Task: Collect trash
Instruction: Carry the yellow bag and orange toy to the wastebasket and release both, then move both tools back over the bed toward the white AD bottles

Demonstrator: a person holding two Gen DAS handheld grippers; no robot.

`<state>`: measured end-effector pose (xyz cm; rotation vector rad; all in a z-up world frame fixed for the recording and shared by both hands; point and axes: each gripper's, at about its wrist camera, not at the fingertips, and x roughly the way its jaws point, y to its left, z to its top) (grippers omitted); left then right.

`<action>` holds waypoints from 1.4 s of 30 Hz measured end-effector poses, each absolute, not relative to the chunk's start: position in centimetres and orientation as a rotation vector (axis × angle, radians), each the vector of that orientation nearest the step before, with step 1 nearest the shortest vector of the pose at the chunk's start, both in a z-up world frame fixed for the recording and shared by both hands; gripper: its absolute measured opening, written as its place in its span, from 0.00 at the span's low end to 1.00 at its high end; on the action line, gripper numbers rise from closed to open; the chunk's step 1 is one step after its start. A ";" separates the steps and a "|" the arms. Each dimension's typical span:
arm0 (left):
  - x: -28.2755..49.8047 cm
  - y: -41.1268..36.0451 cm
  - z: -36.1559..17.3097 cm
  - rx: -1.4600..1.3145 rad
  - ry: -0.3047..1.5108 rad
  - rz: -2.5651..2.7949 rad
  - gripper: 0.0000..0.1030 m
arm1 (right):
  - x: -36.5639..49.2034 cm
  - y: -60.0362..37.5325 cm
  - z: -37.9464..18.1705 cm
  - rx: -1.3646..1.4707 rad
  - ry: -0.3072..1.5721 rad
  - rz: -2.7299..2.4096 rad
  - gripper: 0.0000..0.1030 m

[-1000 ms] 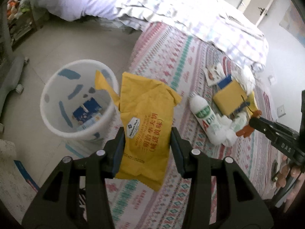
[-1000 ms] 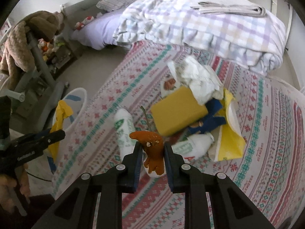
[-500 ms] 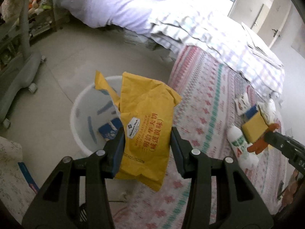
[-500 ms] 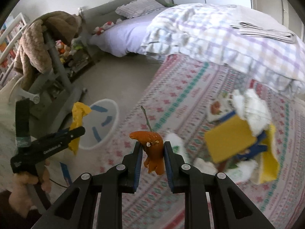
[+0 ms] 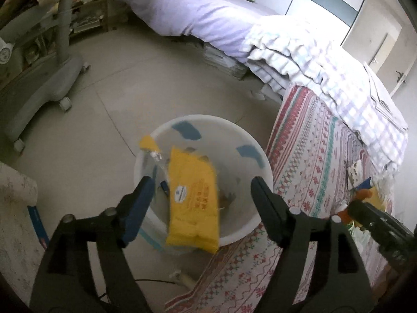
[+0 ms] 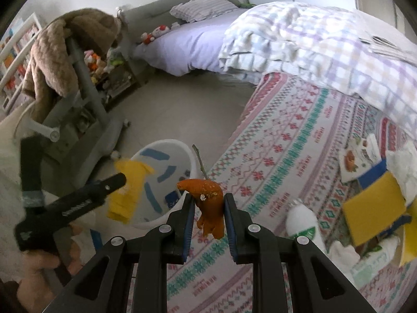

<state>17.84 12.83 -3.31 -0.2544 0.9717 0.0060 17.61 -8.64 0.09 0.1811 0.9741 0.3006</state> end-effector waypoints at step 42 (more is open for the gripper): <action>14.3 16.7 -1.5 -0.128 0.982 0.090 0.93 | 19.0 -3.9 1.9 0.109 0.940 0.294 0.70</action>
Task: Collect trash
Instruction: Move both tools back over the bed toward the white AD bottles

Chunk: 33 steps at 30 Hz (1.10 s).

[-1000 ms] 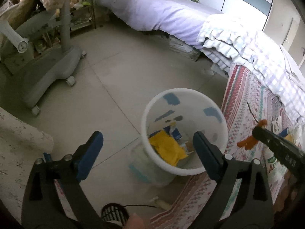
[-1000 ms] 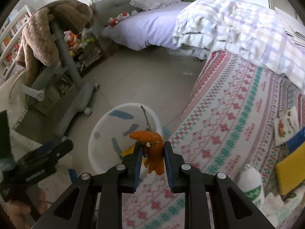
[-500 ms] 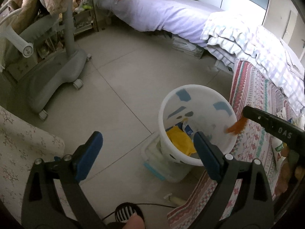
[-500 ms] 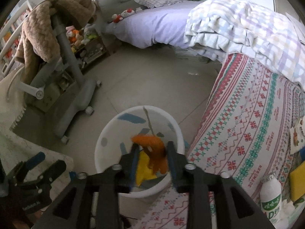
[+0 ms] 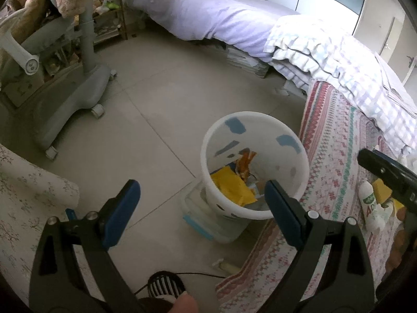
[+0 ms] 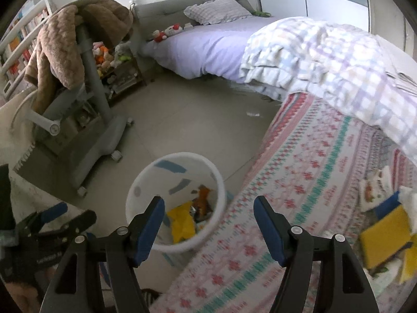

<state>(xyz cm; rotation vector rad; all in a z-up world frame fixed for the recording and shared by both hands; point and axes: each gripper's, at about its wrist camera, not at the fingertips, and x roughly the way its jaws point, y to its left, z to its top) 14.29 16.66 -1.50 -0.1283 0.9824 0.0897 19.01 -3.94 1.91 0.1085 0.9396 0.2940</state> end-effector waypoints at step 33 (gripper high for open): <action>14.4 0.3 -2.5 -0.032 1.109 -0.136 0.93 | 10.2 -27.4 1.2 0.254 1.022 -0.107 0.74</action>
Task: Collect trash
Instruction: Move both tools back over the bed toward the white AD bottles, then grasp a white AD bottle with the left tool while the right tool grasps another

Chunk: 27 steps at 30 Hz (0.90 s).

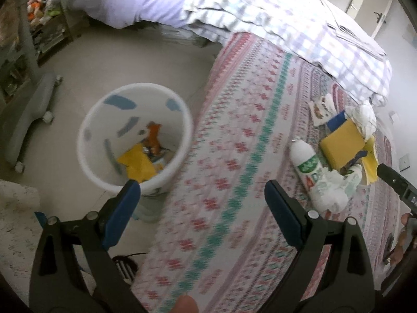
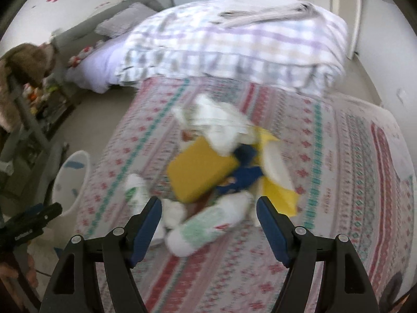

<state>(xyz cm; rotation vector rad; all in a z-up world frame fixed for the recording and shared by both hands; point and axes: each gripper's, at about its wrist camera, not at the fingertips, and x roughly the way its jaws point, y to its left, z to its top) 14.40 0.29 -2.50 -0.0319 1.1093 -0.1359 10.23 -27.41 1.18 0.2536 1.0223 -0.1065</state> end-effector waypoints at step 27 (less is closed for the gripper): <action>16.1 -11.1 -6.7 -0.171 1.215 -0.370 0.67 | 9.9 -32.0 -0.9 0.337 1.096 -0.182 0.74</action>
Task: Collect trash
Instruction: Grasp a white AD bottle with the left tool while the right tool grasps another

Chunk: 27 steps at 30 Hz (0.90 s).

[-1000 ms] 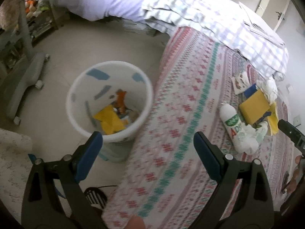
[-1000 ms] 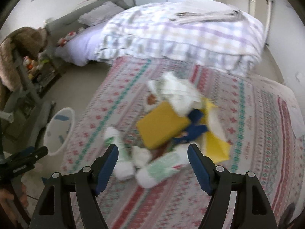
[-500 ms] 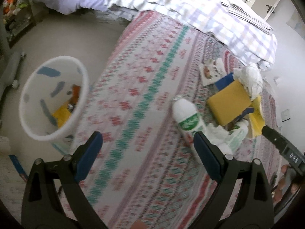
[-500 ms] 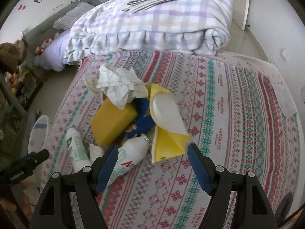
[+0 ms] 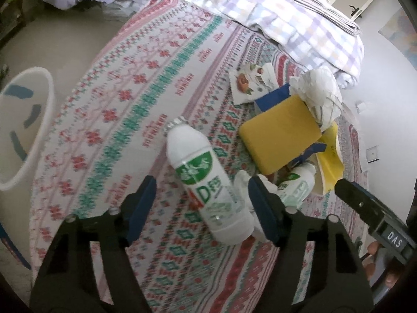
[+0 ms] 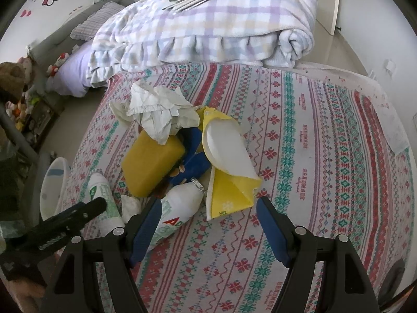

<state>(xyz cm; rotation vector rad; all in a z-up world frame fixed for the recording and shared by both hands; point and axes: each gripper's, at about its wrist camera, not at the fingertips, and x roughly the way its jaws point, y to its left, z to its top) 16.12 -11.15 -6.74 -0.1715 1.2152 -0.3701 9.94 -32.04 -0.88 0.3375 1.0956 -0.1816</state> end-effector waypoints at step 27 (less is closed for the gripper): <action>15.5 -5.6 -4.1 -0.123 1.168 -0.326 0.39 | 12.9 -28.2 -5.5 0.427 1.219 -0.157 0.74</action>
